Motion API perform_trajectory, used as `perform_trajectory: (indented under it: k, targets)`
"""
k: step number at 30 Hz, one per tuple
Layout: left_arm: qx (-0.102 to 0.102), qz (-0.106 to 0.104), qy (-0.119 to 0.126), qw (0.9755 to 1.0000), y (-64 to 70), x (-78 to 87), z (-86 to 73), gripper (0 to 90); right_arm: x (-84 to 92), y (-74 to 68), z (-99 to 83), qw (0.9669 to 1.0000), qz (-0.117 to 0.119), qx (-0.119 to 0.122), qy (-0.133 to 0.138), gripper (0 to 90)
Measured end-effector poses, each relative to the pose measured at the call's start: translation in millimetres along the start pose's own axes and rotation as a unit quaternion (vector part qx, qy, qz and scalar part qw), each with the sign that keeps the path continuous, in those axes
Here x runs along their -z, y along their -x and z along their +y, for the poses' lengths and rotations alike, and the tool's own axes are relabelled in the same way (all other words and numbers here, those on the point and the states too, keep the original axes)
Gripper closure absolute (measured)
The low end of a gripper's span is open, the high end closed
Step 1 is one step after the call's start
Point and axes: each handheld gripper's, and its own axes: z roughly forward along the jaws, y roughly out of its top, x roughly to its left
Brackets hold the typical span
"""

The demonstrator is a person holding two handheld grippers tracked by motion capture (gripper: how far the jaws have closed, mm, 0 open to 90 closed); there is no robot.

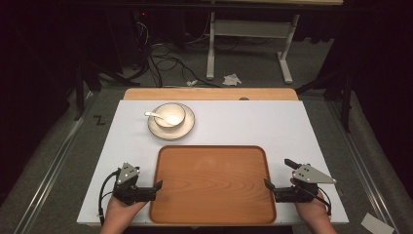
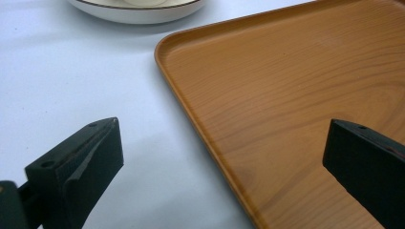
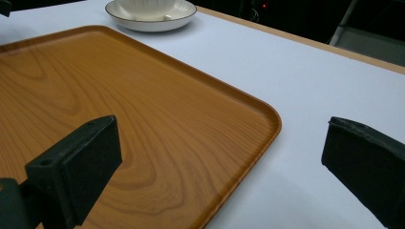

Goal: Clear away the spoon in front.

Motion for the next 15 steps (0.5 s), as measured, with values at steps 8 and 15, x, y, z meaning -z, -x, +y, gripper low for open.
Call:
perform_trajectory:
  k: [8,15]
  targets:
    - [0.002,0.017,-0.001,0.9998,9.3,3.2,-4.8,0.5,48.0,13.0,-38.3,0.9995,-0.03,-0.004,0.004,0.9]
    - [0.009,0.019,0.003,0.9998,4.7,4.5,-5.2,0.5,43.2,15.7,-39.5,0.9998,-0.022,-0.005,0.002,0.9]
